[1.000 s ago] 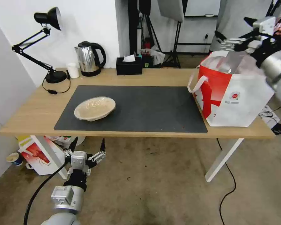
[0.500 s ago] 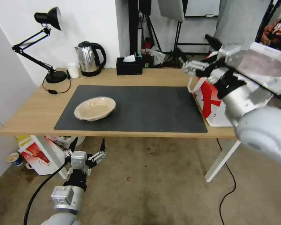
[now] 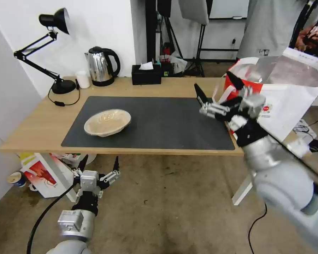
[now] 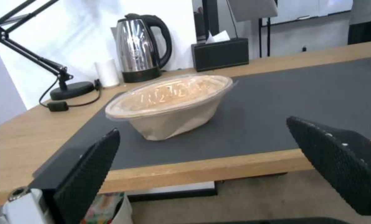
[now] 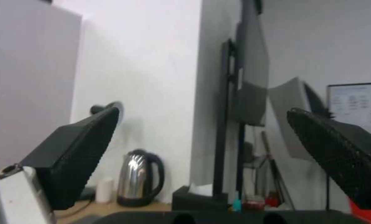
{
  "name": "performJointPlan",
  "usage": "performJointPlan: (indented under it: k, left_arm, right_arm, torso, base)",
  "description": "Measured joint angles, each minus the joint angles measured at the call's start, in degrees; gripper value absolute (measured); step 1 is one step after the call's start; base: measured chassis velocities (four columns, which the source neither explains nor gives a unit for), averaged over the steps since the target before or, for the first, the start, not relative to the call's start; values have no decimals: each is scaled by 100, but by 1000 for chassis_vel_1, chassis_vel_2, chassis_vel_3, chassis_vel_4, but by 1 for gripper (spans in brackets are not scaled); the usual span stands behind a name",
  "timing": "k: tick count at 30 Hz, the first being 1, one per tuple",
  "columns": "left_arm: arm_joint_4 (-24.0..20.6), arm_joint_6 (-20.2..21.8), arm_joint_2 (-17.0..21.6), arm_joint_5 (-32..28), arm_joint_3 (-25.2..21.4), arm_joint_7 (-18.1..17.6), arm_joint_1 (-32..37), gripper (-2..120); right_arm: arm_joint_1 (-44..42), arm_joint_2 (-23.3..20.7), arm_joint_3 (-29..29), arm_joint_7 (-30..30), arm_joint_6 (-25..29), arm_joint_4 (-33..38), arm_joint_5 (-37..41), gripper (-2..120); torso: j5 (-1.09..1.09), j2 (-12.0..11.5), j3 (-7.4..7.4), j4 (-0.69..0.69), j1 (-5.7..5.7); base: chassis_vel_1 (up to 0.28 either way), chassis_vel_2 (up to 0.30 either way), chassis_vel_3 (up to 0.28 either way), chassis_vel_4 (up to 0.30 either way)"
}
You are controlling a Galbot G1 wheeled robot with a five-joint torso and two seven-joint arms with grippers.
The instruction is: Pick up the trash from the table and place it into the takeout bag.
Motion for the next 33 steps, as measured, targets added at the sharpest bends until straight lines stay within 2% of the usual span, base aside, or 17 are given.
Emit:
performJointPlan:
  k: [4, 5, 8, 16, 23, 26, 33]
  left_arm:
    - [0, 0, -2, 0, 0, 0, 1, 100]
    - [0, 0, -2, 0, 0, 0, 1, 100]
    - [0, 0, -1, 0, 0, 0, 1, 100]
    - [0, 0, -2, 0, 0, 0, 1, 100]
    - [0, 0, -2, 0, 1, 0, 0, 100]
    - [0, 0, -2, 0, 0, 0, 0, 100]
    - [0, 0, -2, 0, 0, 0, 0, 100]
  right_arm:
    - [-528, 814, 297, -80, 504, 0, -632, 100]
    - [-528, 814, 297, -80, 504, 0, -632, 100]
    - [-852, 1186, 432, 7, 830, 11, -932, 100]
    - [-1571, 1662, 643, 272, 1560, 44, -1628, 100]
    - [-2120, 2000, 580, 418, 2062, 24, -2220, 100]
    - [-2448, 2228, 545, 398, 2450, -146, -2567, 100]
    - [-2838, 2381, 396, 356, 2951, -379, -2840, 100]
  torso:
    - [-2, 0, 0, 2, 0]
    - [-2, 0, 0, 2, 0]
    - [-1, 0, 0, 2, 0]
    - [-1, 0, 0, 1, 0]
    - [-1, 0, 0, 1, 0]
    - [-2, 0, 0, 1, -1]
    - [-1, -1, 0, 2, 0]
  base:
    - [0, 0, 0, 0]
    - [0, 0, 0, 0]
    - [0, 0, 0, 0]
    - [0, 0, 0, 0]
    - [0, 0, 0, 0]
    - [0, 0, 0, 0]
    - [0, 0, 0, 0]
